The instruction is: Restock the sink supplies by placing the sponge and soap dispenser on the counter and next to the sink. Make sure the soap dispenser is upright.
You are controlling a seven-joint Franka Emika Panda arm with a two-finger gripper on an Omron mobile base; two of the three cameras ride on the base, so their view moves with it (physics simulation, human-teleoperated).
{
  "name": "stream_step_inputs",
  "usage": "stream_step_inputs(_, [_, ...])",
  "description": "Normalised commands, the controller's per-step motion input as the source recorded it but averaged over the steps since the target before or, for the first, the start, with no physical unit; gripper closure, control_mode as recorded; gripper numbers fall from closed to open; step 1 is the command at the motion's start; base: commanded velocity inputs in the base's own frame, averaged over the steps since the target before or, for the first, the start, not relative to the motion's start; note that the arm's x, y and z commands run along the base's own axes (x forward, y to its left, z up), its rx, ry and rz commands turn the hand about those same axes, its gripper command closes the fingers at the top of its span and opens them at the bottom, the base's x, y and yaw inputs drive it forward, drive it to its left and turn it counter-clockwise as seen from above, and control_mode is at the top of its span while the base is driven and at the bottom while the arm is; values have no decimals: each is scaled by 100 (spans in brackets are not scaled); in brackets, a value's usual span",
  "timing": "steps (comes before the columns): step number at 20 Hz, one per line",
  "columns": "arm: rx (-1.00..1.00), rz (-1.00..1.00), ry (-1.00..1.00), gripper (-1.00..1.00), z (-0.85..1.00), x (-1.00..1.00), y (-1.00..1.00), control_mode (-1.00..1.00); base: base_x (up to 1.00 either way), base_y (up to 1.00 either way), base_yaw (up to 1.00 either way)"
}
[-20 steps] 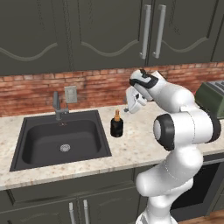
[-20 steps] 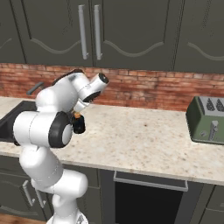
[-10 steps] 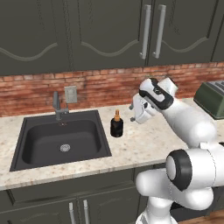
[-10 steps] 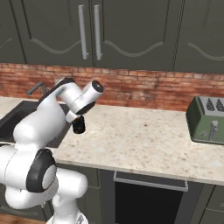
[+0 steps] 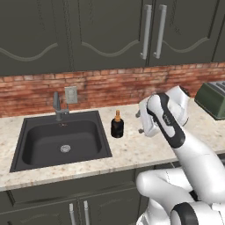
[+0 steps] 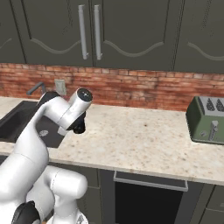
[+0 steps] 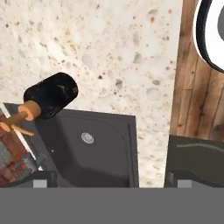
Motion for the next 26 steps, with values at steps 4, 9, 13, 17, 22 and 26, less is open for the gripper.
stream_step_inputs(4, [-32, 39, -12, -100, 30, -4, -29, -100, 0, 0, 0])
stream_step_inputs(9, [-39, 50, -11, -100, 5, -15, -31, -100, 0, 0, 0])
stream_step_inputs(13, [-34, 57, -8, -100, -3, -38, -41, -100, 0, 0, 0])
stream_step_inputs(17, [-26, 61, -5, -100, -5, -66, -30, -100, 0, 0, 0])
stream_step_inputs(22, [-21, 51, -10, -100, 0, -96, -1, -100, 0, 0, 0])
stream_step_inputs(26, [-8, 35, -4, -100, -6, -75, 39, -100, 0, 0, 0])
